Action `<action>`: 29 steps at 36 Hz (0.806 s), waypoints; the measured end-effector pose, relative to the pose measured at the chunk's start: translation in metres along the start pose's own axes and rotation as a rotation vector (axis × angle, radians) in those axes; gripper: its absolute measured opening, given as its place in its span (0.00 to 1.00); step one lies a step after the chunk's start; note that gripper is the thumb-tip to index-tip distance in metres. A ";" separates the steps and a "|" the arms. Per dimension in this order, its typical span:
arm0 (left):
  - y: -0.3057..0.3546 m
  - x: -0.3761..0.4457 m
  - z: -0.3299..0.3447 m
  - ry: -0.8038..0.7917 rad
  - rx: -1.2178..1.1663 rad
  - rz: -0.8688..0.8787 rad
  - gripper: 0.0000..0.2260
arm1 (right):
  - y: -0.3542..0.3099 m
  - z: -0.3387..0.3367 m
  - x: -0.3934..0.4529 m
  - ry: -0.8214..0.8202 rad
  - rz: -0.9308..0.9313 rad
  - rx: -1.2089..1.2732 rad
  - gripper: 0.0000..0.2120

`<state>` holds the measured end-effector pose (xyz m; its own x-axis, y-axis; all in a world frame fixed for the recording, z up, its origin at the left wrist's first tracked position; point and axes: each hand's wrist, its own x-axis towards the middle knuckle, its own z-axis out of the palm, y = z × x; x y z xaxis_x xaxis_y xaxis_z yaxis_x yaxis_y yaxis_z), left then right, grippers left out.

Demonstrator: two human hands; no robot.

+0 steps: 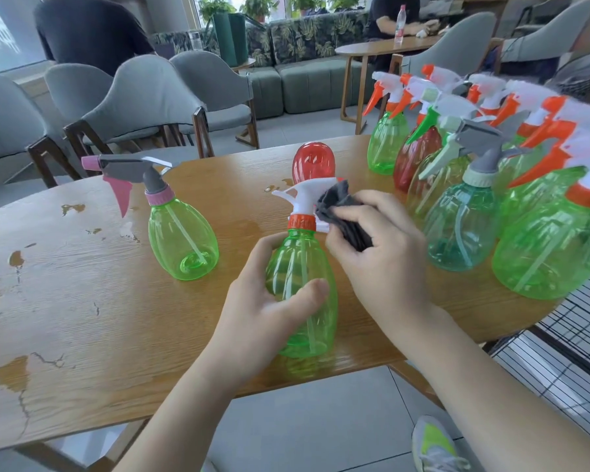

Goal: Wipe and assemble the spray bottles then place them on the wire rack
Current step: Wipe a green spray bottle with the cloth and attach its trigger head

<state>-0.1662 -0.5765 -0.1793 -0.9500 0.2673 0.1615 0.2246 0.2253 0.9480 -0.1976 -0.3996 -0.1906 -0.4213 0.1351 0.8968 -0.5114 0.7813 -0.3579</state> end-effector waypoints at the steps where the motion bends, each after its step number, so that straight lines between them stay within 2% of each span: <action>1: 0.000 0.000 -0.001 0.007 -0.006 -0.004 0.23 | 0.000 0.000 -0.001 -0.020 -0.006 -0.012 0.06; 11: 0.001 -0.001 -0.002 -0.006 -0.014 -0.009 0.22 | -0.003 -0.001 0.004 0.013 -0.004 0.005 0.07; 16: -0.003 0.001 -0.009 0.060 -0.050 -0.020 0.24 | 0.000 0.001 -0.008 -0.138 0.039 -0.005 0.05; 20: -0.005 0.004 -0.019 0.058 -0.040 -0.028 0.25 | -0.003 -0.007 -0.003 -0.163 0.309 0.079 0.05; 21: -0.004 0.004 -0.020 0.042 -0.045 -0.032 0.26 | -0.004 -0.010 0.001 -0.142 0.417 0.139 0.07; 24: -0.003 0.003 -0.021 -0.002 -0.079 -0.032 0.28 | -0.002 -0.014 0.015 -0.077 0.724 0.354 0.03; 29: -0.003 0.003 -0.019 -0.061 -0.071 -0.034 0.27 | -0.012 -0.003 0.025 -0.054 1.018 0.720 0.08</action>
<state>-0.1742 -0.5943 -0.1768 -0.9413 0.3176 0.1144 0.1747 0.1686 0.9701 -0.1997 -0.4035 -0.1632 -0.8876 0.4437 0.1235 -0.2217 -0.1765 -0.9590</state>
